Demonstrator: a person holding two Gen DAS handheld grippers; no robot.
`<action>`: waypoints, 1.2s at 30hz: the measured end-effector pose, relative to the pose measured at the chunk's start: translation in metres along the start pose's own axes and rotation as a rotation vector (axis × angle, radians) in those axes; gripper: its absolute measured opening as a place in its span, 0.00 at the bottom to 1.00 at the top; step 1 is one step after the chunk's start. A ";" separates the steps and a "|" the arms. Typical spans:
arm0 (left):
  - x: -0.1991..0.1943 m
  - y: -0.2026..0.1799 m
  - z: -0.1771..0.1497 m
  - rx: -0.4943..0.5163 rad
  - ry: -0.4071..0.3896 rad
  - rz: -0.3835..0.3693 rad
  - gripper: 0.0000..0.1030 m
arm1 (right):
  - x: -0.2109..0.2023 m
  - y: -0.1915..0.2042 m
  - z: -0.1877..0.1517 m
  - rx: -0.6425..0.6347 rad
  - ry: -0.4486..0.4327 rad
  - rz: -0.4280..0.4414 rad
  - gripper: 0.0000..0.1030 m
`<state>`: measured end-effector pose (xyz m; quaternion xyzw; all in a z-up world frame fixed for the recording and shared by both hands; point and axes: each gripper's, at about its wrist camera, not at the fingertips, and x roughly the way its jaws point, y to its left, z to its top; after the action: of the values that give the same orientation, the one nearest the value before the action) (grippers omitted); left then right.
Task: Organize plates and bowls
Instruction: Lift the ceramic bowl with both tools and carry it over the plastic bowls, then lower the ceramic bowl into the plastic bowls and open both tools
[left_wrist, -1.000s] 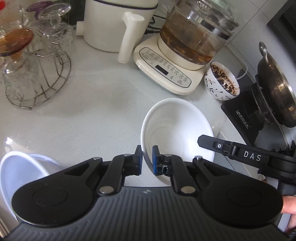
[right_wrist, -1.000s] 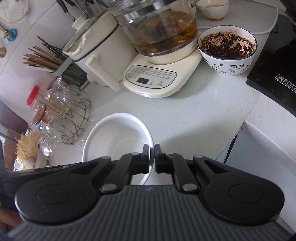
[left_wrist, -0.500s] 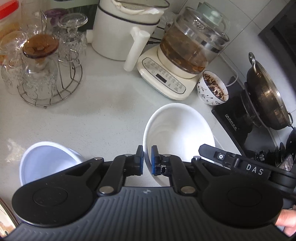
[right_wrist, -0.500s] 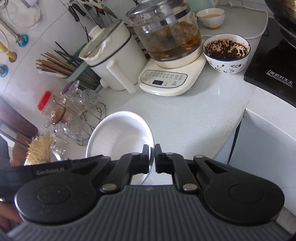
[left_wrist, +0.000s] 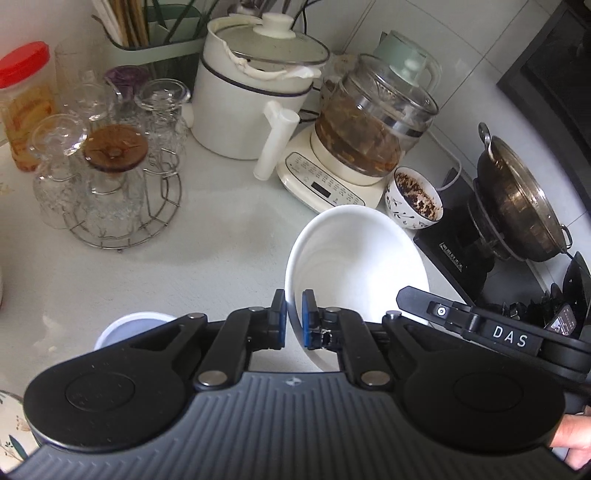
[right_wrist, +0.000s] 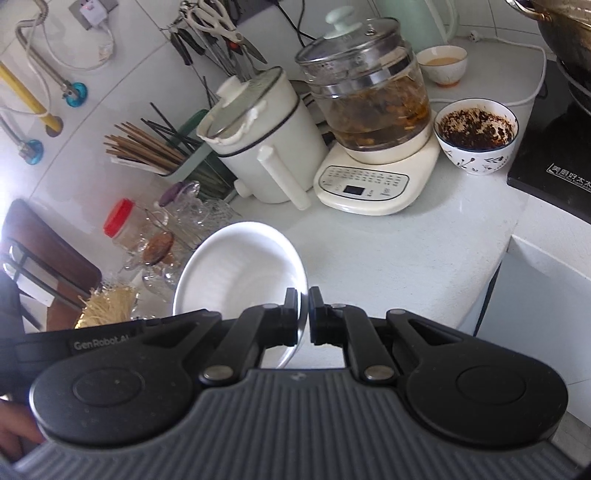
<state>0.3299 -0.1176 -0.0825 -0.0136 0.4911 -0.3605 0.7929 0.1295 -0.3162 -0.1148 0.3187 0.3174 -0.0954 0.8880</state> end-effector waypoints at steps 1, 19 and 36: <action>-0.003 0.002 -0.001 -0.004 -0.004 0.000 0.09 | 0.000 0.003 -0.002 -0.006 -0.001 0.001 0.08; -0.060 0.059 -0.043 -0.136 -0.080 0.062 0.09 | 0.017 0.058 -0.028 -0.123 0.094 0.079 0.09; -0.083 0.112 -0.083 -0.300 -0.109 0.193 0.09 | 0.060 0.106 -0.055 -0.228 0.243 0.162 0.09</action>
<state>0.3061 0.0416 -0.1036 -0.1040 0.4947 -0.2040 0.8383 0.1881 -0.1970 -0.1312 0.2498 0.4044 0.0522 0.8783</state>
